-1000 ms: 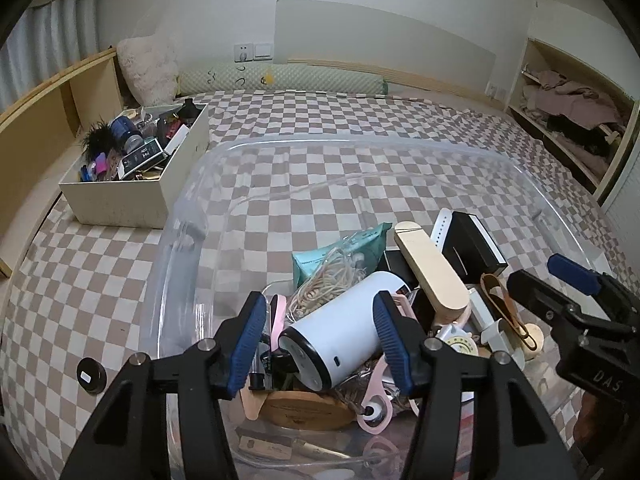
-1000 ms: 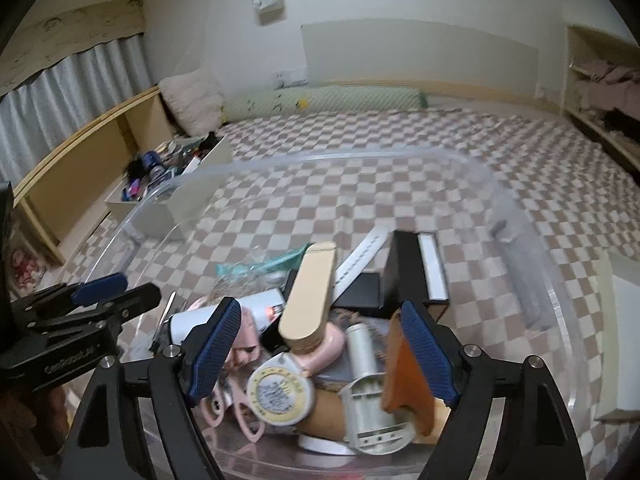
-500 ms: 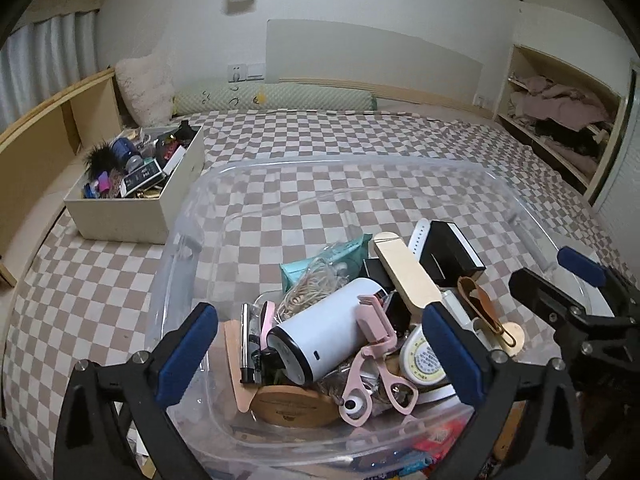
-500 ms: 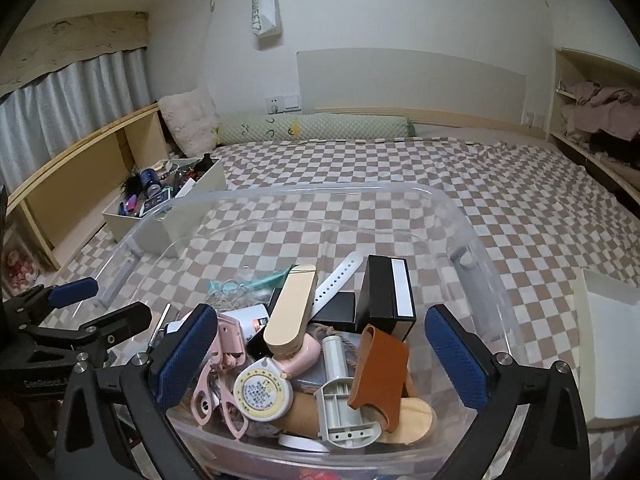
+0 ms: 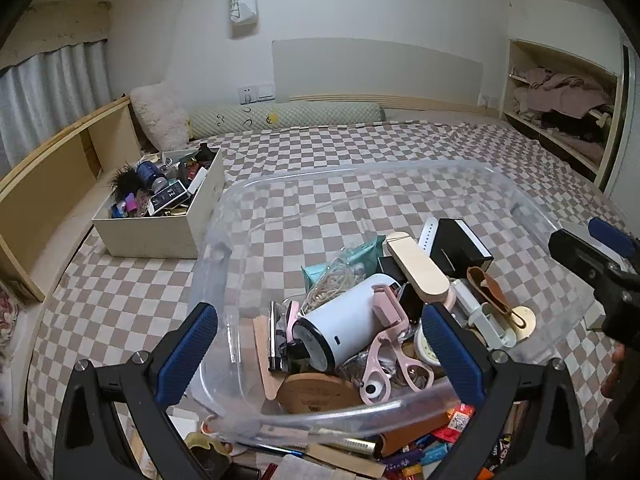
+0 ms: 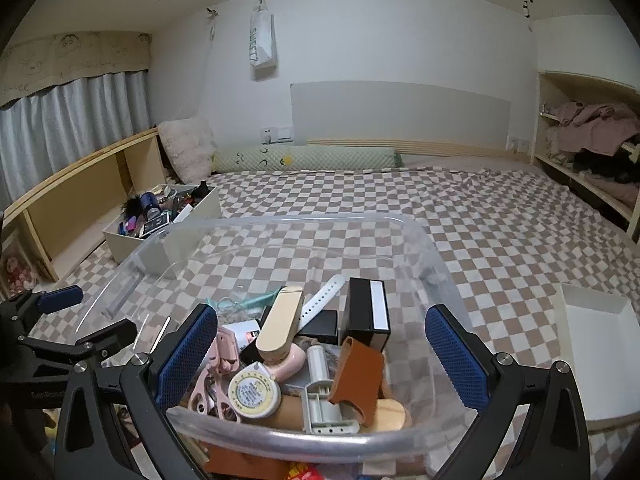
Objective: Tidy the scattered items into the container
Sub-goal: 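Move both open grippers back over the scattered items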
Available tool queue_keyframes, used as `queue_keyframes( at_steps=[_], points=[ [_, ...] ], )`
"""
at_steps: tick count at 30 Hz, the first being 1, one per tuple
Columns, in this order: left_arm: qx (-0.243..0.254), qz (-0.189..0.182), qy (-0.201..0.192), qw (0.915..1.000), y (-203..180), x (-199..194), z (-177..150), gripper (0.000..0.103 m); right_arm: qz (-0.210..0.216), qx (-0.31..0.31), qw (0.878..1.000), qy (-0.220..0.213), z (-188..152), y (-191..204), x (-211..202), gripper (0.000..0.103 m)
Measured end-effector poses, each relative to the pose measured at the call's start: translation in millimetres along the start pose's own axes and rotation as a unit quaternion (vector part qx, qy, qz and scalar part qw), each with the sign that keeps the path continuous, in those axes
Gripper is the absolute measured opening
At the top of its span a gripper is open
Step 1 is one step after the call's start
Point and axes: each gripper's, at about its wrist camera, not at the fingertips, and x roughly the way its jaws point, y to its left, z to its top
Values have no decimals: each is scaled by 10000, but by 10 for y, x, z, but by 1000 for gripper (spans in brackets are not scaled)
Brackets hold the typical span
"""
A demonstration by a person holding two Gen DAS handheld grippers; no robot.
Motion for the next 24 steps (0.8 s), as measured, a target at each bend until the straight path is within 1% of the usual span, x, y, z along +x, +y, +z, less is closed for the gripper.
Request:
queue_keyframes(
  at_steps=[3,6,10,13,18,24],
  points=[
    [166,-118,-172,9996,-44,-148,-28,103,24,90,9999,67,0,-47,-66,103],
    [301,-54,-316,9990,-93,-291,-75,103,36,131,9999,18,-1,-60,-188,103],
    [279,-183,-301,9990,-97,-465,-176,103,53,77,9999,-70,-40,-54,-402,103],
    [103,-334,-236,9991,-41,-581,-271,103,84,-45,9999,-61,-116,-43,-530,103],
    [-66,-496,-140,9987,47,-744,-504,103,66,-286,9996,-8,-366,-45,-723,103],
    [-230,-626,-47,9978,95,-901,-798,103,104,-256,9995,169,-757,-85,-878,103]
  ],
)
